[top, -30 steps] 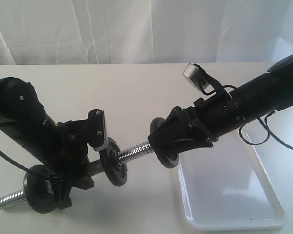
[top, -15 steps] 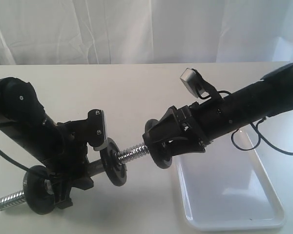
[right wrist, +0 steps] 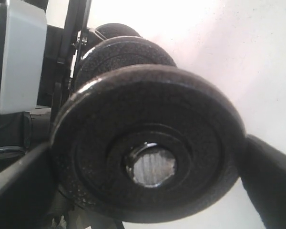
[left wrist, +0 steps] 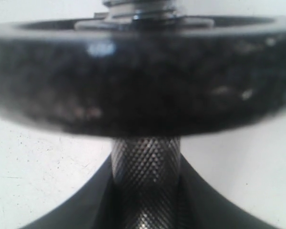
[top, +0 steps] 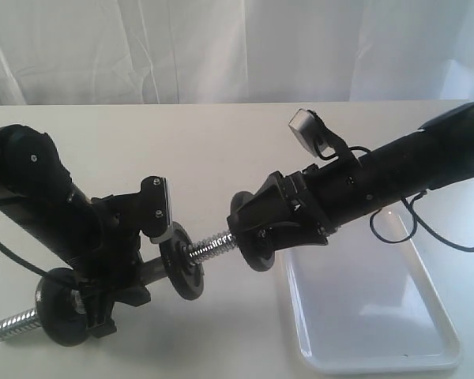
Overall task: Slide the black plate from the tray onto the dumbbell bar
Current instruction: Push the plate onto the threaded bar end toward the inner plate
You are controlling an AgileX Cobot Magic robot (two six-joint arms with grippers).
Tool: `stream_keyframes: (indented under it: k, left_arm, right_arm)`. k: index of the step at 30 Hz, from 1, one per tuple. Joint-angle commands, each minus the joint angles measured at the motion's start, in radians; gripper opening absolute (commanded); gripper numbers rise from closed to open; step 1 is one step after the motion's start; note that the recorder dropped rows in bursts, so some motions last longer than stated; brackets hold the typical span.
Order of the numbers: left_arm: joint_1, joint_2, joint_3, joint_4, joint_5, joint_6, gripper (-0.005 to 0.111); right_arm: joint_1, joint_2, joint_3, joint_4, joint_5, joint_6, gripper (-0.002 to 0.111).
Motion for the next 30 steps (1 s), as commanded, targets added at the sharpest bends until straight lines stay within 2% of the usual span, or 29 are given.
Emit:
stream_keyframes:
  k: [1,11,30]
  left_arm:
    - [-0.003,-0.055,-0.03,-0.08,-0.01,0.005,0.0]
    - [-0.003,-0.055,-0.03,-0.08,-0.001,0.066,0.0]
    - [-0.003,-0.074,-0.03,-0.08,-0.001,0.066,0.0]
  right_arm:
    - [0.016,-0.003,-0.001,0.059,0.03,-0.018,0.0]
    - [0.03,0.022,-0.001,0.06,0.03,-0.018,0.0]
    - [0.039,0.028,-0.001,0.113,0.03,-0.018,0.0]
